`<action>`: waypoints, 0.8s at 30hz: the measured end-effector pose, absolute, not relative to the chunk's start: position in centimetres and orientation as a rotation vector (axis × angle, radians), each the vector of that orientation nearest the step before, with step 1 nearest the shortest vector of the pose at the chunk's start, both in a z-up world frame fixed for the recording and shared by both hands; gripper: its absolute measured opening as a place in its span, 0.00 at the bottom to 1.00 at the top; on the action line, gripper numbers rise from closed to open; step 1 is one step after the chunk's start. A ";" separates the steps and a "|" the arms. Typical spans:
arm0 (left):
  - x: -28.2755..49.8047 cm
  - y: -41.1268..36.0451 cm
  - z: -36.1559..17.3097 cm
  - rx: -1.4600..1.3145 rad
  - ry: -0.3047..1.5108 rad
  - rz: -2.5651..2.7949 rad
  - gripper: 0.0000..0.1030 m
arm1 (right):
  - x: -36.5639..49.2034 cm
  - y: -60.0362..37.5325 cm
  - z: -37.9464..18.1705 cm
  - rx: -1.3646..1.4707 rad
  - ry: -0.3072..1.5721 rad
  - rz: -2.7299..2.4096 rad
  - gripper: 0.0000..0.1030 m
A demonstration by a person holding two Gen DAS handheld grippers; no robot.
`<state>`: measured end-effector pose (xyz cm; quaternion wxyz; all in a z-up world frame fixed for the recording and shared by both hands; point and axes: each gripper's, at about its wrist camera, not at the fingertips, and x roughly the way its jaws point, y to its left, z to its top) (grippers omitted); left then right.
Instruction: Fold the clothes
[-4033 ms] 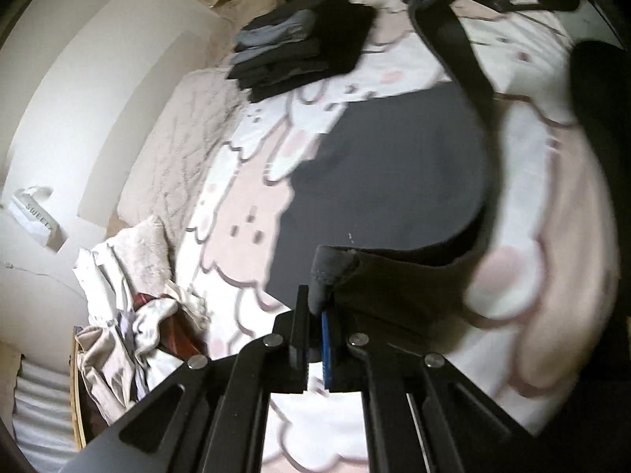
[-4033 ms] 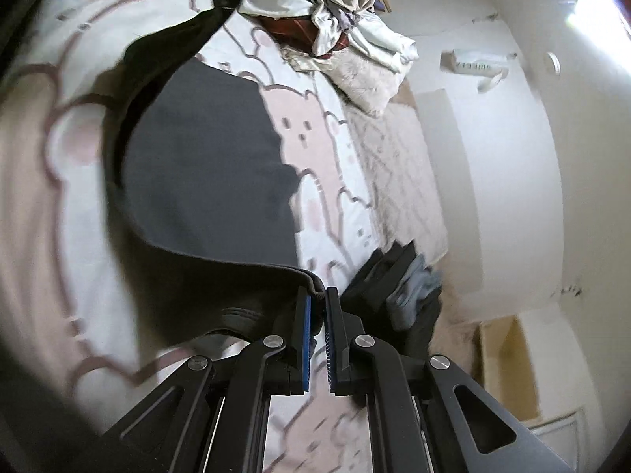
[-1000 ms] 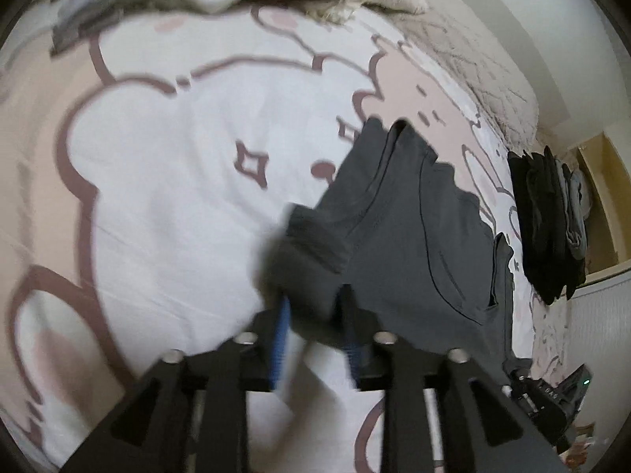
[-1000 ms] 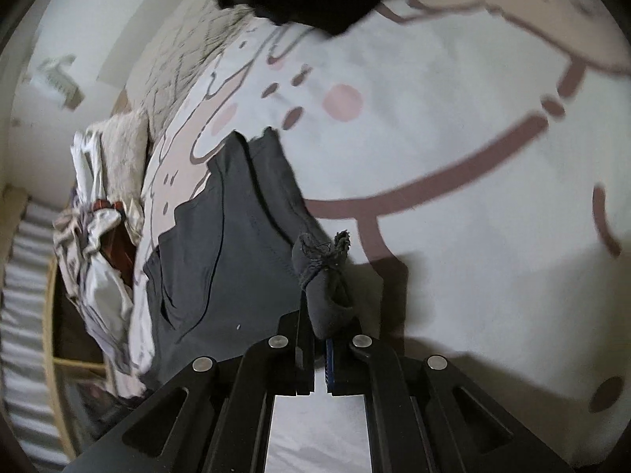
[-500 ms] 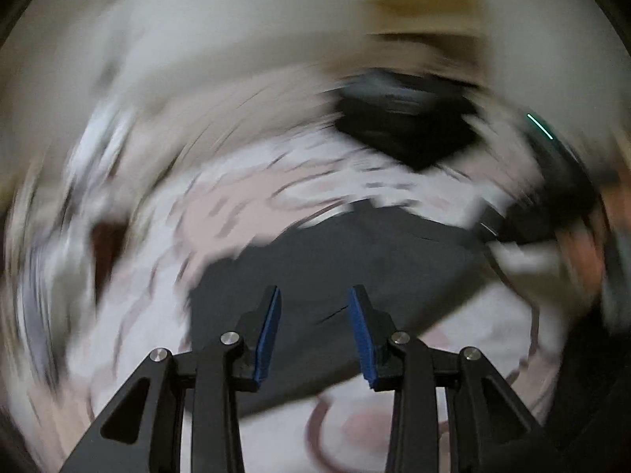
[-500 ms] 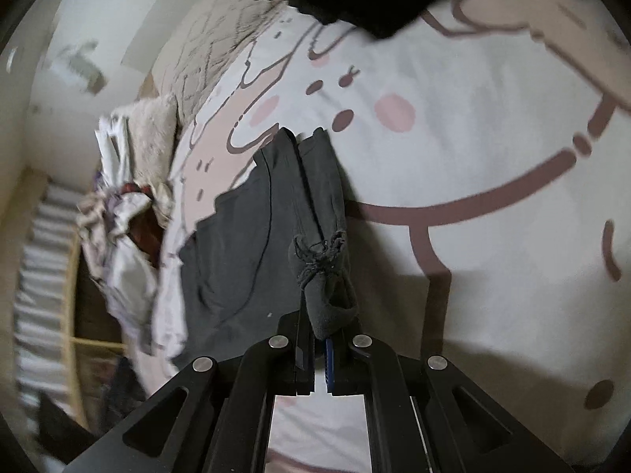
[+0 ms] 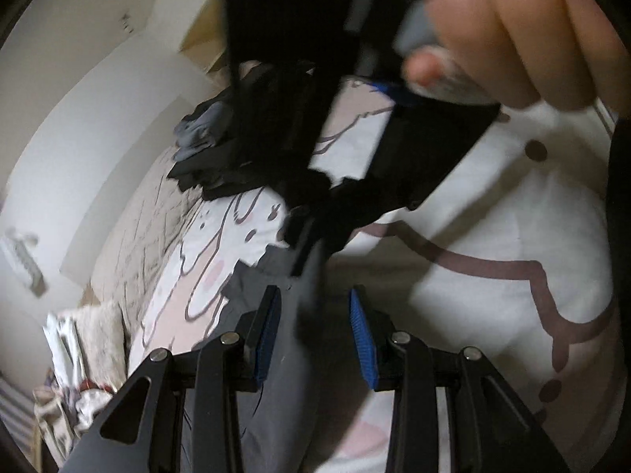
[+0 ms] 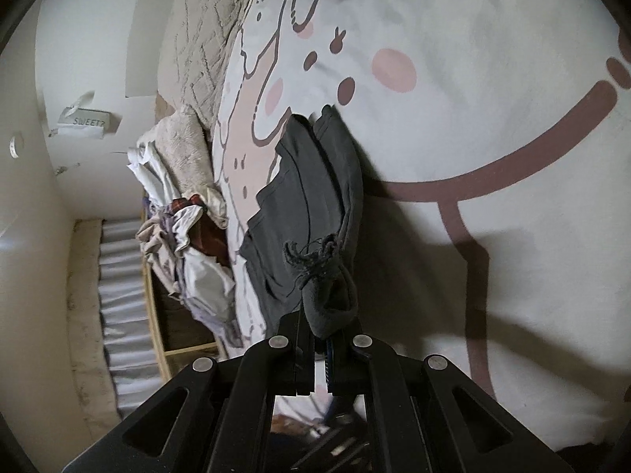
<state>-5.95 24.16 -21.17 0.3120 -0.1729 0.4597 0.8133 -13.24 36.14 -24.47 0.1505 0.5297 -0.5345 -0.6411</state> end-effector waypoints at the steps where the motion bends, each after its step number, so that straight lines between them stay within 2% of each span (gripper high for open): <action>1: -5.8 24.5 -21.3 -0.437 1.235 2.139 0.35 | -13.3 36.1 -24.5 1.531 -1.536 -1.834 0.04; 7: -7.0 25.4 -21.4 -0.458 1.226 2.150 0.34 | -13.4 36.4 -24.9 1.542 -1.558 -1.812 0.04; 8: -7.3 25.3 -21.3 -0.470 1.208 2.153 0.32 | -13.3 36.3 -25.1 1.544 -1.559 -1.799 0.04; 9: -7.6 25.3 -21.1 -0.480 1.193 2.162 0.23 | -13.2 36.3 -25.2 1.543 -1.562 -1.788 0.04; 10: -8.0 25.3 -20.9 -0.494 1.172 2.170 0.20 | -13.1 36.4 -25.4 1.532 -1.571 -1.784 0.04; 15: -10.3 25.2 -19.6 -0.660 0.954 2.164 0.20 | -12.4 36.8 -25.3 1.459 -1.555 -1.818 0.03; 16: -10.8 25.2 -19.5 -0.702 0.908 2.161 0.12 | -12.3 36.9 -25.2 1.454 -1.543 -1.828 0.04; 17: -11.4 25.1 -19.5 -0.745 0.876 2.165 0.10 | -12.3 37.0 -25.2 1.449 -1.538 -1.828 0.05; 18: -12.0 25.0 -19.7 -0.776 0.857 2.174 0.05 | -12.3 37.1 -25.0 1.446 -1.533 -1.829 0.16; 19: -12.6 24.8 -19.9 -0.799 0.841 2.184 0.05 | -12.3 37.2 -24.8 1.445 -1.533 -1.832 0.53; 20: -13.0 24.7 -19.9 -0.816 0.822 2.191 0.05 | -12.3 37.3 -24.5 1.442 -1.534 -1.840 0.74; 21: -13.2 24.7 -19.9 -0.830 0.794 2.195 0.05 | -12.2 37.6 -24.2 1.427 -1.540 -1.864 0.86; 24: -13.5 24.5 -19.6 -0.866 0.687 2.216 0.04 | -12.3 38.5 -23.3 1.373 -1.550 -1.869 0.86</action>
